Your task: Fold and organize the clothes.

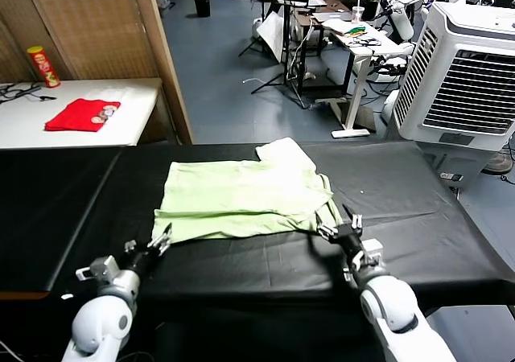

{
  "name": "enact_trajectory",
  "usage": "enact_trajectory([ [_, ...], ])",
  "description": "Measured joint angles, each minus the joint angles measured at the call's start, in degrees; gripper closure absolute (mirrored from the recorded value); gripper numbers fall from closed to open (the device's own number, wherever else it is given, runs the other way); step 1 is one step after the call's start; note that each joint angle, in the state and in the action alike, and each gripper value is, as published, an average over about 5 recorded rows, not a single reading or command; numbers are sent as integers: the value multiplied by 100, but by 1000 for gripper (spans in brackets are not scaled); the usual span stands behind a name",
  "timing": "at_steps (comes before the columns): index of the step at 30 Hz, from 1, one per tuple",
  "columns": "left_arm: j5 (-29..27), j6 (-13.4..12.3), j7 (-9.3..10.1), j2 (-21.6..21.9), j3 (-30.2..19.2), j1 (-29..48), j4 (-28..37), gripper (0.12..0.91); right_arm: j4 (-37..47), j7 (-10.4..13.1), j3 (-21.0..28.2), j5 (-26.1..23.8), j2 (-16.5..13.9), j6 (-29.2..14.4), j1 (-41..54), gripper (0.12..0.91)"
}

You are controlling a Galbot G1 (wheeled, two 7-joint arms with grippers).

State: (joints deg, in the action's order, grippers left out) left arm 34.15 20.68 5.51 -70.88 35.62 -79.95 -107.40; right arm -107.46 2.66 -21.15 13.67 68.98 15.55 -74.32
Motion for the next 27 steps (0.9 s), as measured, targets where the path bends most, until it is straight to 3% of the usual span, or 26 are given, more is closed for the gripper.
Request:
enact_trajectory([
  [3,6,-12,2,-4,-29,-6,46,232,-24,59,-10,-1,32,43,-69,252],
  [6,-4,-13,-12,-8,-49,-10,72,232,-55,82,-24,0,49,67,-119,339],
  [13,-22,-7,-16,-4,-44,-39,68,260,-45,86,-31,-2,83,86,-141,714],
  [17,-48,-3,-28,12,-35,-86,27,431,-7,85,-32,13,84,116,-136,882],
  [24,-220,29,-30,42,-51,-191,-82,819,-197,246,-70,290,15,436,-219,904],
  [27,-383,74,-3,95,-73,-285,-200,895,-444,399,-142,494,-54,742,-348,904],
])
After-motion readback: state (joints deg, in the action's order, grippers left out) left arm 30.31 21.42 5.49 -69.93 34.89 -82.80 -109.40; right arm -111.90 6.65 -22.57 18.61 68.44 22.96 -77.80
